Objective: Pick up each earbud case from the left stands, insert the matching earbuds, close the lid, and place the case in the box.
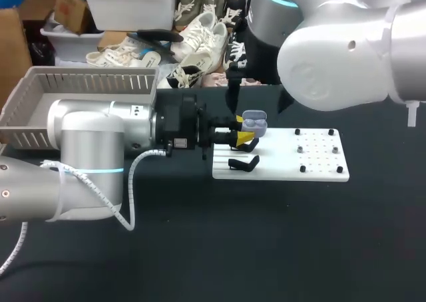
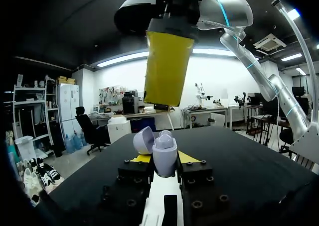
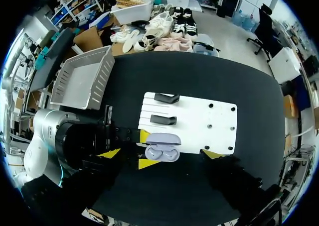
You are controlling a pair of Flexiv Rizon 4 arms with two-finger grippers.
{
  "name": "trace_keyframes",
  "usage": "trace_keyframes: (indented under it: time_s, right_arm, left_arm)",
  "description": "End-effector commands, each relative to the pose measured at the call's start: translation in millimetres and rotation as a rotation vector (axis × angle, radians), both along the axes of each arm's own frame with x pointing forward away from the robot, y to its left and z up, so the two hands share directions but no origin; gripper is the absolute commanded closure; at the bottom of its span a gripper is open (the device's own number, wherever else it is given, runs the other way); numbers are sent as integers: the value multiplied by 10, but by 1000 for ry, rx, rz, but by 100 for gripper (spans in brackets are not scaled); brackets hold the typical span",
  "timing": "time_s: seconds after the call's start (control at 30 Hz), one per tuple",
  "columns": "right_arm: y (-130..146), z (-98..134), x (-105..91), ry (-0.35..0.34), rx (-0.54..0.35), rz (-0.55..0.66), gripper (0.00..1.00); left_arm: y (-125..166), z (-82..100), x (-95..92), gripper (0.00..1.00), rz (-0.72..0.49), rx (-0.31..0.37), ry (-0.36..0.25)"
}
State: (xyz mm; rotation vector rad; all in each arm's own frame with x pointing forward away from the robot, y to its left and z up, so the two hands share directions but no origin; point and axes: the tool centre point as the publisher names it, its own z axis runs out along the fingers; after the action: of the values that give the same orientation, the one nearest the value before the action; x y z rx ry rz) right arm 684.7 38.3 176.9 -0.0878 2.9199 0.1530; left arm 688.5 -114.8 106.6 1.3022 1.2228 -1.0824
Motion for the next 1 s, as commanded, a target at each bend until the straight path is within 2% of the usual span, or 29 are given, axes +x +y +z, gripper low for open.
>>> trace_keyframes:
  time_s: [0.03, 0.23, 0.47, 0.63, 1.0]
  right_arm:
    - [-155, 12, 104, -8, -1, -84, 0]
    - [-340, -19, 345, 4, -17, -195, 0]
    - [-403, -117, 497, 23, -51, -215, 0]
    - [-403, -232, 470, 48, -60, -206, 0]
    - [-495, -343, 194, 86, -85, -181, 0]
  left_arm:
    - [-2, -3, -6, 100, 3, -1, -1]
    - [-2, -3, -6, 100, 3, -1, -1]
    - [-2, -3, -6, 100, 3, -1, -1]
    - [-2, -3, -6, 100, 3, -1, -1]
    - [-2, -3, -6, 100, 3, -1, -1]
